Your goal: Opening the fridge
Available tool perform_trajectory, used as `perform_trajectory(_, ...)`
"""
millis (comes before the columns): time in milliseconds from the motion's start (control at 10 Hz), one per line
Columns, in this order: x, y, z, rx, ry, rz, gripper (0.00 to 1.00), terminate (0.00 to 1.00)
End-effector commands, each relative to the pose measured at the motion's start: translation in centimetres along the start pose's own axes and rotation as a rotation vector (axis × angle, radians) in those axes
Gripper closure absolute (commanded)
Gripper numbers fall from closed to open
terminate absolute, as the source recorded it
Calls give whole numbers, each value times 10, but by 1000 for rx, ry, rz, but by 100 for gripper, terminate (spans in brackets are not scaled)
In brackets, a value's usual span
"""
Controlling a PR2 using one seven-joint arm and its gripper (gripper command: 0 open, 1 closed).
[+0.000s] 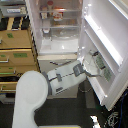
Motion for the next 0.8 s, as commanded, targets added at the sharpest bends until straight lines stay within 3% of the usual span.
perform_trajectory(100,343,-592,126,-117,-94,-557,0,0)
perform_trajectory(500,410,-594,80,-166,-51,-557,0,0)
perform_trajectory(600,370,-534,40,-125,-31,-540,0,0)
perform_trajectory(800,218,-399,0,-133,-38,-523,0,0)
